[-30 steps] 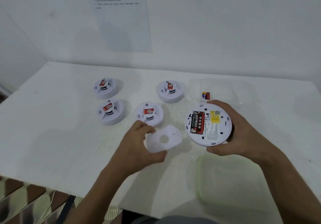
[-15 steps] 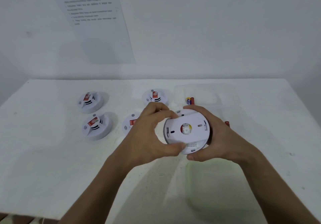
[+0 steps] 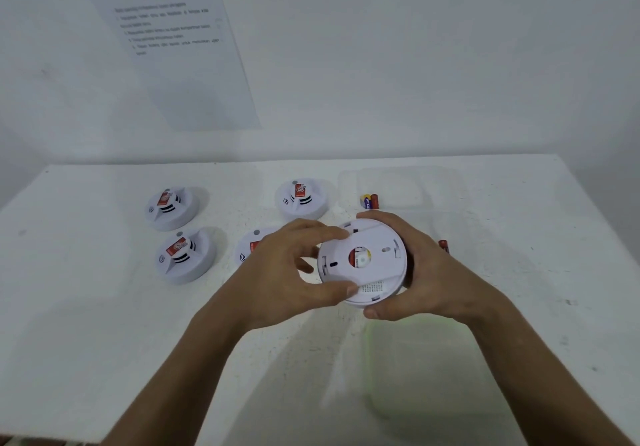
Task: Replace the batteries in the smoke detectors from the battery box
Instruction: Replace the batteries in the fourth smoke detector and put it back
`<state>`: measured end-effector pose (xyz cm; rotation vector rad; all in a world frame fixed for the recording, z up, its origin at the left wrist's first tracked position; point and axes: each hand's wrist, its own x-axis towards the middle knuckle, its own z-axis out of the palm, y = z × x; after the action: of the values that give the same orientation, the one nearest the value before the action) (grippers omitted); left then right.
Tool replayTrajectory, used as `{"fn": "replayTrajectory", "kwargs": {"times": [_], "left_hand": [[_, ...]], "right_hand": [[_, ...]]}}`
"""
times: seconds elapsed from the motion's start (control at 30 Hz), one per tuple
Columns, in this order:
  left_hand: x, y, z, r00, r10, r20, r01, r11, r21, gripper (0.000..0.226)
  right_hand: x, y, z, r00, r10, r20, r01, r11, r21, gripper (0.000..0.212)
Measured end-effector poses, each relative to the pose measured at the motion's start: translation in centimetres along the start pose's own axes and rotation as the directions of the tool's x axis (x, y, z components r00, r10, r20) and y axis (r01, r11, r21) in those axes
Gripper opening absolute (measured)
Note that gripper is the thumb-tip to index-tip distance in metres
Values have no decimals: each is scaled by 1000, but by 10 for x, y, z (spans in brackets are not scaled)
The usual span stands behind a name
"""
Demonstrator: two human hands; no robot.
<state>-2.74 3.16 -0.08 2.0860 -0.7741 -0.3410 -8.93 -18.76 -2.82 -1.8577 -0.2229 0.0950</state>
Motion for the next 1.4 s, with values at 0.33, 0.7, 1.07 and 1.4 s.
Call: {"fn": "replayTrajectory", "kwargs": {"times": [0.33,0.7,1.07,1.4], "left_hand": [[1,-4,6,1000,15,-2,-15,998,-62,69],[-4,-4,0,992,119,33,-120,992,30,66],[-3,-13,2,988,147,45,-153,962,228,75],[-4,-13,0,997,76,-9,-76,986,-149,70]], "right_hand": [[3,3,1,999,-48,-1,48,999,-11,94],[6,0,-4,991,-26,129,24,999,21,93],[9,8,2,990,-9,139,9,1000,6,95],[6,4,-7,998,-23,55,36,966,-255,100]]}}
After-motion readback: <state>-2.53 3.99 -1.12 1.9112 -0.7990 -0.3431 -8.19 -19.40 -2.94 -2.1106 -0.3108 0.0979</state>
